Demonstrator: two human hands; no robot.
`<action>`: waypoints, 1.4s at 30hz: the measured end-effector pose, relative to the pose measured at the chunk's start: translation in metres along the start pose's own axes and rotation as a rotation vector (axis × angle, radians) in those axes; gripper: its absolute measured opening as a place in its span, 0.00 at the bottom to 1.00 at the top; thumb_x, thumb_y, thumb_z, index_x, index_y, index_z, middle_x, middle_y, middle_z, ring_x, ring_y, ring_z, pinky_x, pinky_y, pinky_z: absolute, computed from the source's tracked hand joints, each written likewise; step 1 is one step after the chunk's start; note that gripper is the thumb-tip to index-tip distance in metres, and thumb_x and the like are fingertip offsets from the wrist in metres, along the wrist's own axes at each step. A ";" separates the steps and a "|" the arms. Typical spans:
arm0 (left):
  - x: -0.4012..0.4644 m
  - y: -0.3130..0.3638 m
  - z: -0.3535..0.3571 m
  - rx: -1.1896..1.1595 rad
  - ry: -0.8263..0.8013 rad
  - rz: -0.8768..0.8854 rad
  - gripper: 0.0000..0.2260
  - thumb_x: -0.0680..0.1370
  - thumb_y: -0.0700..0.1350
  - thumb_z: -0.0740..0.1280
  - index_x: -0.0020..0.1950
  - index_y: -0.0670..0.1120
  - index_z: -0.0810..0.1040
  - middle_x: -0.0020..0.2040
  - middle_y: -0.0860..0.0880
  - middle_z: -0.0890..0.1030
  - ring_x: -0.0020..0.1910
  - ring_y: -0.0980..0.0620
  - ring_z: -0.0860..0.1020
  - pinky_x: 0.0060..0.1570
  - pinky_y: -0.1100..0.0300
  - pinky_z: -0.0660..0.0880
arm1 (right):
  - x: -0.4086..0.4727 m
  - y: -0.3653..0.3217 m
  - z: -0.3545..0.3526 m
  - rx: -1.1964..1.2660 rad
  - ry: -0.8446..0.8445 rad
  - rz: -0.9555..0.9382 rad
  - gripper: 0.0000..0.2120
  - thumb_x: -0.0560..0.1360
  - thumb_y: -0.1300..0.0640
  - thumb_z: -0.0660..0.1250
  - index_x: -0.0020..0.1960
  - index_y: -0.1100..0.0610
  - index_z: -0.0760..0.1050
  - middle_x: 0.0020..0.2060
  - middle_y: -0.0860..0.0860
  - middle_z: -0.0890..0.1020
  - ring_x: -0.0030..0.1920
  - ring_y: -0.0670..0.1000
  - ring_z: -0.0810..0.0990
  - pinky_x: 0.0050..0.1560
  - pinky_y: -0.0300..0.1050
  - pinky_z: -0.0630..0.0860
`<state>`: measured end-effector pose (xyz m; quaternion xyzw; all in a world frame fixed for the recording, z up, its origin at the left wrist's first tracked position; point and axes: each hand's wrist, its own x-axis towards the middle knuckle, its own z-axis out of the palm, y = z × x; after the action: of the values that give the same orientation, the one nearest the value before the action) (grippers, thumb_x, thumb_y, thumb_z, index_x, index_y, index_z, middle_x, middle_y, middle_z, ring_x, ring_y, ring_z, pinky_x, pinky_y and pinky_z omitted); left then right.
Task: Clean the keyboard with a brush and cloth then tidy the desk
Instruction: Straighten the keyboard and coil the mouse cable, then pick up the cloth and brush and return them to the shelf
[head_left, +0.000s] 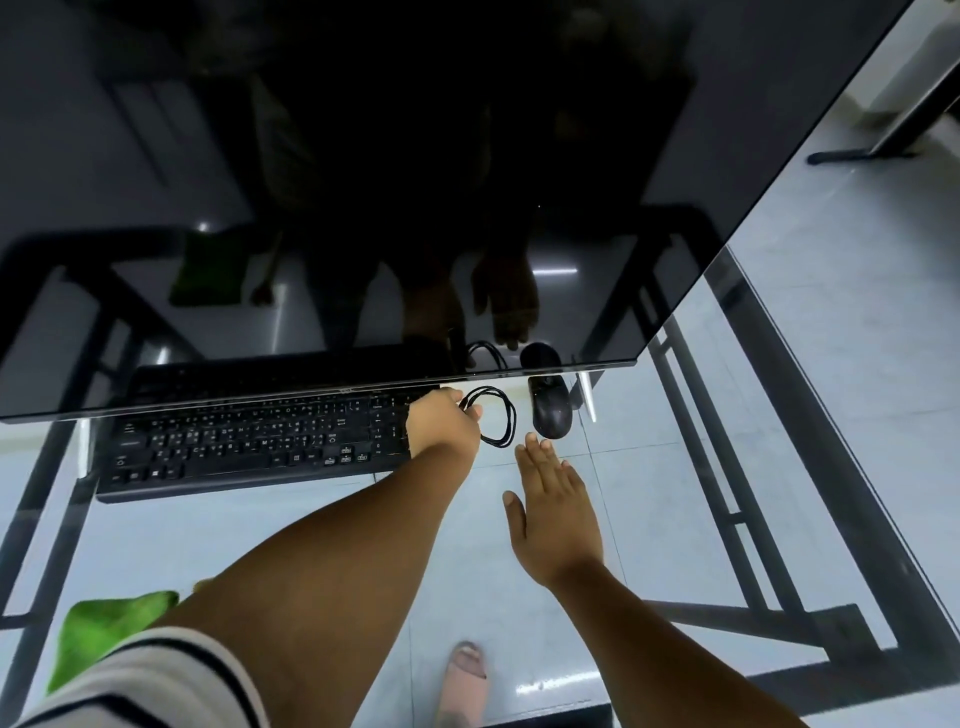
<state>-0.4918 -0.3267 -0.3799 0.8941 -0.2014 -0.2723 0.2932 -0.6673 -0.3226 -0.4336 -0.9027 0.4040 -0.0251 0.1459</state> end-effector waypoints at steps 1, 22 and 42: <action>0.000 0.000 0.001 0.022 0.000 0.010 0.17 0.78 0.48 0.68 0.66 0.47 0.76 0.59 0.44 0.81 0.57 0.46 0.79 0.48 0.60 0.73 | 0.000 0.000 0.000 -0.005 0.001 0.002 0.28 0.81 0.46 0.48 0.78 0.56 0.59 0.78 0.50 0.56 0.78 0.50 0.53 0.76 0.48 0.50; -0.031 -0.054 -0.057 0.071 -0.060 0.404 0.21 0.79 0.46 0.63 0.73 0.50 0.69 0.68 0.47 0.74 0.65 0.47 0.73 0.65 0.54 0.72 | -0.017 -0.023 -0.014 -0.029 -0.140 0.093 0.29 0.82 0.46 0.46 0.80 0.51 0.43 0.79 0.45 0.42 0.79 0.48 0.40 0.78 0.52 0.43; -0.090 -0.318 -0.265 0.245 0.097 -0.031 0.40 0.72 0.65 0.68 0.75 0.43 0.60 0.72 0.43 0.65 0.70 0.42 0.65 0.66 0.45 0.68 | -0.061 -0.280 0.033 0.302 -0.442 0.075 0.18 0.72 0.35 0.65 0.44 0.50 0.74 0.40 0.47 0.80 0.43 0.49 0.78 0.39 0.43 0.72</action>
<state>-0.3370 0.0674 -0.3678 0.9383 -0.2049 -0.2065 0.1871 -0.5012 -0.0932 -0.3810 -0.8386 0.3872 0.1179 0.3645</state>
